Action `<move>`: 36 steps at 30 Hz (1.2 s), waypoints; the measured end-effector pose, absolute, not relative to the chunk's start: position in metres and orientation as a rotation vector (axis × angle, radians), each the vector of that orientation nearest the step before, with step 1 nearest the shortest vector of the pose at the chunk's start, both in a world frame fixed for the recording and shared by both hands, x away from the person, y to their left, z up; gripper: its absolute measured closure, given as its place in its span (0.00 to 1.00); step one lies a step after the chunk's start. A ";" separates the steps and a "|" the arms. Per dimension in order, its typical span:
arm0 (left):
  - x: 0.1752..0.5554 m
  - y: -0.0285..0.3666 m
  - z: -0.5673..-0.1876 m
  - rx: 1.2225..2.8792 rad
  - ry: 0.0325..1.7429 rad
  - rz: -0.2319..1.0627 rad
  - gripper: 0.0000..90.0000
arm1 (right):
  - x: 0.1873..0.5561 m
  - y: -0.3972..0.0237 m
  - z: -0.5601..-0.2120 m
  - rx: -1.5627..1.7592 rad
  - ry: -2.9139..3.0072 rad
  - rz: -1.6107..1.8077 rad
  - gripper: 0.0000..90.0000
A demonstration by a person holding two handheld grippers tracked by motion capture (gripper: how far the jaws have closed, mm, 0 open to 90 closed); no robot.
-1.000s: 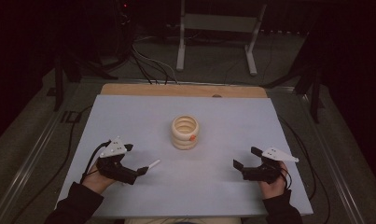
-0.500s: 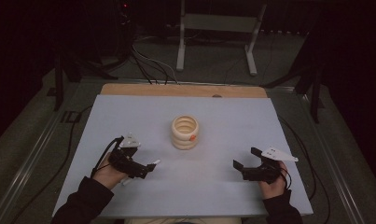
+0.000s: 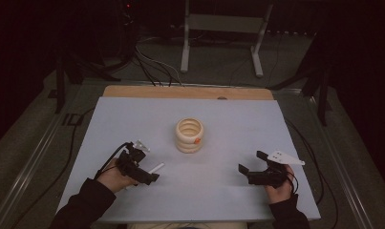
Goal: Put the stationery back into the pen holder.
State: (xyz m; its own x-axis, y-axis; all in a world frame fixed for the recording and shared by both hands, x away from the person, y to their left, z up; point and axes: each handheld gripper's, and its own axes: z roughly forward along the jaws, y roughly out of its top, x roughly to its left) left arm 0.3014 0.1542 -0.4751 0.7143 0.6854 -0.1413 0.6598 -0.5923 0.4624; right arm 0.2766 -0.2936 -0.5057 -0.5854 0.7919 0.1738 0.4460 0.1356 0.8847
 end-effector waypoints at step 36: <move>0.324 0.131 -0.494 2.719 0.965 0.077 0.81 | 0.278 -0.295 -0.506 1.210 2.089 1.437 0.00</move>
